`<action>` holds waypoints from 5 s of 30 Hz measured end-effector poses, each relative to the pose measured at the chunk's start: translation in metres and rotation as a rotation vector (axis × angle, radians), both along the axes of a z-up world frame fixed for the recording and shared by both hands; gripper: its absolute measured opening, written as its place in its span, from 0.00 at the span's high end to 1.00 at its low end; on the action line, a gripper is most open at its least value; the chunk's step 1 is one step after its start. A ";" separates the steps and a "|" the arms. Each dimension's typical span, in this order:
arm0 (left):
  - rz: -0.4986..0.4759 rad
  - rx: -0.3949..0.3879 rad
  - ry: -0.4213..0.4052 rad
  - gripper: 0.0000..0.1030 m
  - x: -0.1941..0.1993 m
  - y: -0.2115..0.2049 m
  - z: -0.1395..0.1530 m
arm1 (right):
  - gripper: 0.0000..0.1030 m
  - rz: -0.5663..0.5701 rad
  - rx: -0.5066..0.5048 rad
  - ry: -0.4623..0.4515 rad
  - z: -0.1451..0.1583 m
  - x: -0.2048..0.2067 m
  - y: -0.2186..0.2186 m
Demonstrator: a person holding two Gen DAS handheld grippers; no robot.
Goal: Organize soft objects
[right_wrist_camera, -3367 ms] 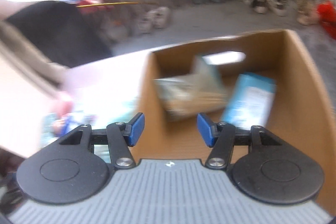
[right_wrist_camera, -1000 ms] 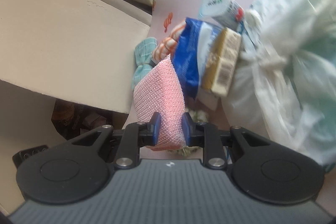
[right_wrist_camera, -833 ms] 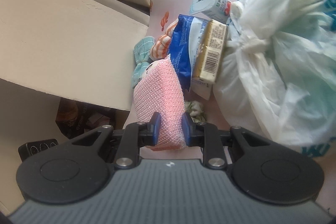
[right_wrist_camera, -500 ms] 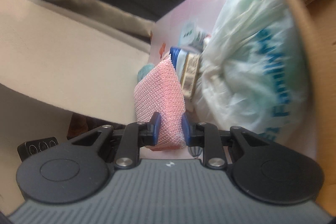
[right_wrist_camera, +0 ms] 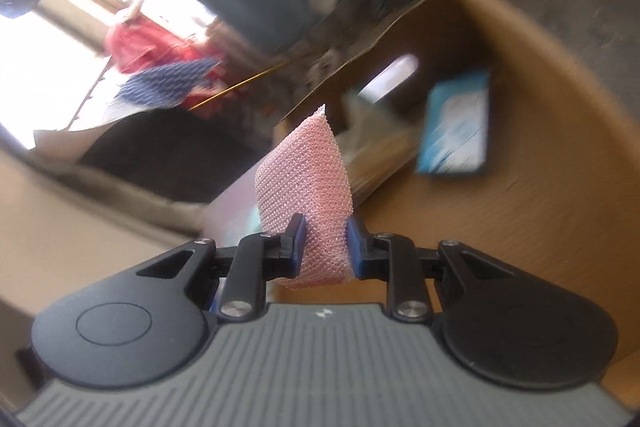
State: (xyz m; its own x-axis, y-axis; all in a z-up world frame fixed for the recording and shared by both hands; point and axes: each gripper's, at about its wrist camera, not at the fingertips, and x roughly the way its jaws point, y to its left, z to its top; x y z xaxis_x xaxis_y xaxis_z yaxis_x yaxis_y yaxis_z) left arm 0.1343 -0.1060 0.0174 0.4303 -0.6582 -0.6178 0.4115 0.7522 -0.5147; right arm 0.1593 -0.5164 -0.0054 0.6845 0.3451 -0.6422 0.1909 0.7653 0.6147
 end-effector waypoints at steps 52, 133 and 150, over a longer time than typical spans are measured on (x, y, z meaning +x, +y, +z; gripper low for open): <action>0.268 0.087 0.000 0.50 -0.015 0.119 -0.015 | 0.27 -0.204 0.223 0.380 -0.126 0.169 0.078; 0.281 0.034 0.049 0.49 -0.012 0.131 -0.029 | 0.03 -0.139 -0.338 0.279 -0.087 0.170 0.032; 0.285 0.013 0.068 0.49 -0.009 0.136 -0.034 | 0.10 -0.119 -0.380 0.266 -0.088 0.164 0.036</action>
